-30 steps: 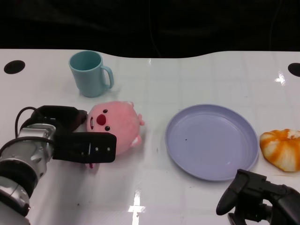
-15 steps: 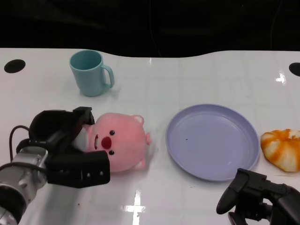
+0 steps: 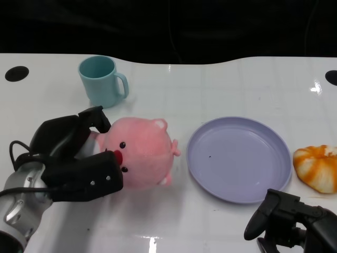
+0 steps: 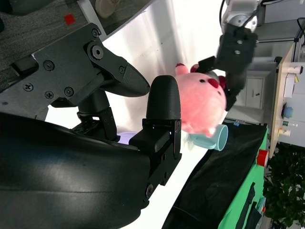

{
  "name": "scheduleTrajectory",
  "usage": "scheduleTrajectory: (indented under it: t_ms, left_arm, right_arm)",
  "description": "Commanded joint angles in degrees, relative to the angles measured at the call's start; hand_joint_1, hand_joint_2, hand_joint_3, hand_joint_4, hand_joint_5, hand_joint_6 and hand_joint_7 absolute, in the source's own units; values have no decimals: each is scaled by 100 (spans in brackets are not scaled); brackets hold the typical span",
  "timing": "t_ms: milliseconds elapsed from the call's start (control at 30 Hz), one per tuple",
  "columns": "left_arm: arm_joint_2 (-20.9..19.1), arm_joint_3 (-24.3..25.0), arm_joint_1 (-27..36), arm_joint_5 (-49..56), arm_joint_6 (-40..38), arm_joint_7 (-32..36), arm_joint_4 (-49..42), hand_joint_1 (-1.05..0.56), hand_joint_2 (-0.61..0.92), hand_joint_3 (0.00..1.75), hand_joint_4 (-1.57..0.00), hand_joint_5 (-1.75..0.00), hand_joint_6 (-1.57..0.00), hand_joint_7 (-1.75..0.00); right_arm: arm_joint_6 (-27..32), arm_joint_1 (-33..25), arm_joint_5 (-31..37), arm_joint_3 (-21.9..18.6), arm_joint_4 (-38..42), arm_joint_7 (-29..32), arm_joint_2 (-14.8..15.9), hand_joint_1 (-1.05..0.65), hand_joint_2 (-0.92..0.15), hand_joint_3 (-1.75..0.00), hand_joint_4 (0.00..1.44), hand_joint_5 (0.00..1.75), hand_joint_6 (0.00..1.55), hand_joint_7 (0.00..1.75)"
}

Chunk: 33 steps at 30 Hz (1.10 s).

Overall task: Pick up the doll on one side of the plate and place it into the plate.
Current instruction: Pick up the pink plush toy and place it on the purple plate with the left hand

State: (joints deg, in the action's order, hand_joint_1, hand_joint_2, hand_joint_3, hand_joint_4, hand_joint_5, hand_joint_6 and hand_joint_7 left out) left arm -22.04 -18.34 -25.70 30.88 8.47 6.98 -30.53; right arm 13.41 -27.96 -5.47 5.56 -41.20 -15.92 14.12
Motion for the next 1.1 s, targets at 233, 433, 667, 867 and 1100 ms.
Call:
scheduleTrajectory:
  t_ms: [233, 433, 667, 867, 1100]
  left_arm:
    - [305, 66, -200, -11, -786, -803, 1082, -17, 45, 124, -93, -175, -73, -175]
    - [694, -70, -673, 96, -1056, -970, 942, -20, 45, 125, -96, -175, -76, -175]
    - [1313, -278, -1334, 110, -1147, -888, 407, -20, 46, 120, -95, -175, -76, -175]
    - [1831, -533, -1672, 180, -1210, -866, -27, -21, 46, 123, -97, -175, -77, -175]
    - [2401, -894, -2068, 423, -1348, -732, -667, -23, 46, 112, -94, -175, -68, -175]
  right_arm:
    - [-46, 42, 59, 28, 57, 17, 17, -16, -55, -113, 62, 175, 53, 148]
    - [-48, 60, 114, 86, 66, 38, 0, -16, -56, -113, 61, 175, 53, 147]
    - [-124, 94, 172, 150, 125, 30, -3, -19, -54, -112, 63, 175, 55, 147]
    - [-235, 90, 174, 206, 189, 10, -12, -19, -54, -112, 63, 174, 56, 146]
    - [-214, 67, 223, 310, 158, 45, -15, -19, -54, -112, 64, 174, 57, 145]
